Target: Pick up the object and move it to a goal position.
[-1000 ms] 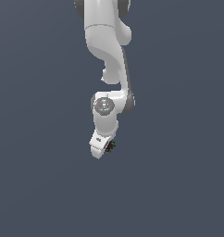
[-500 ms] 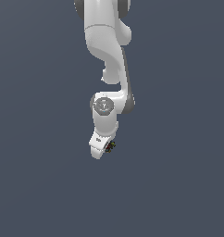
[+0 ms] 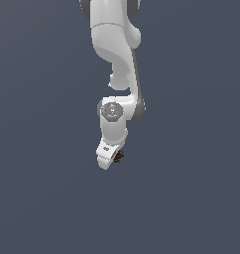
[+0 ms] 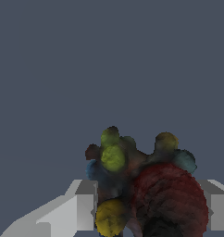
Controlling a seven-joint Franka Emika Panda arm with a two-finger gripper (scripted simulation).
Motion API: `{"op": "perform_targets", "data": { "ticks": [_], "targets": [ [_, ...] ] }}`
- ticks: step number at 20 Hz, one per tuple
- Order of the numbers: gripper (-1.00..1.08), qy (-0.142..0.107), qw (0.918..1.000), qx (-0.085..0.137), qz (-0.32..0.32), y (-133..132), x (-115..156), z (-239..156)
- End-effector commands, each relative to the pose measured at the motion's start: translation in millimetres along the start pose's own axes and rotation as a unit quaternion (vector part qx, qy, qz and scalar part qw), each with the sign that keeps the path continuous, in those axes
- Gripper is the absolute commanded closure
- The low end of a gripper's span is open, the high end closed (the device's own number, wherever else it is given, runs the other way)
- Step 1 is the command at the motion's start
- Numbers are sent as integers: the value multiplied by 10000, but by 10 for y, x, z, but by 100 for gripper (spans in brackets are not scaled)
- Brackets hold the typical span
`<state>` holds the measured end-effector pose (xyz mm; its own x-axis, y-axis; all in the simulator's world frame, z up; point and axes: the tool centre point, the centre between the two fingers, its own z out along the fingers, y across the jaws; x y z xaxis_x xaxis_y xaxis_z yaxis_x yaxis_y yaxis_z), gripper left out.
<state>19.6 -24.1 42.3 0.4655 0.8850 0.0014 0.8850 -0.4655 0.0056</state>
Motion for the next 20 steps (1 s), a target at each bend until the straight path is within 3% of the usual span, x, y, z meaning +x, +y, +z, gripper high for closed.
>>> {"op": "perform_targets", "data": {
  "ticks": [1, 9, 20],
  "targets": [
    [108, 3, 10000, -10, -4, -17, 28, -94],
    [108, -3, 10000, -7, -7, -165, 167, -635],
    [108, -9, 10000, 11, -16, -482, 495, -1848]
  ]
}}
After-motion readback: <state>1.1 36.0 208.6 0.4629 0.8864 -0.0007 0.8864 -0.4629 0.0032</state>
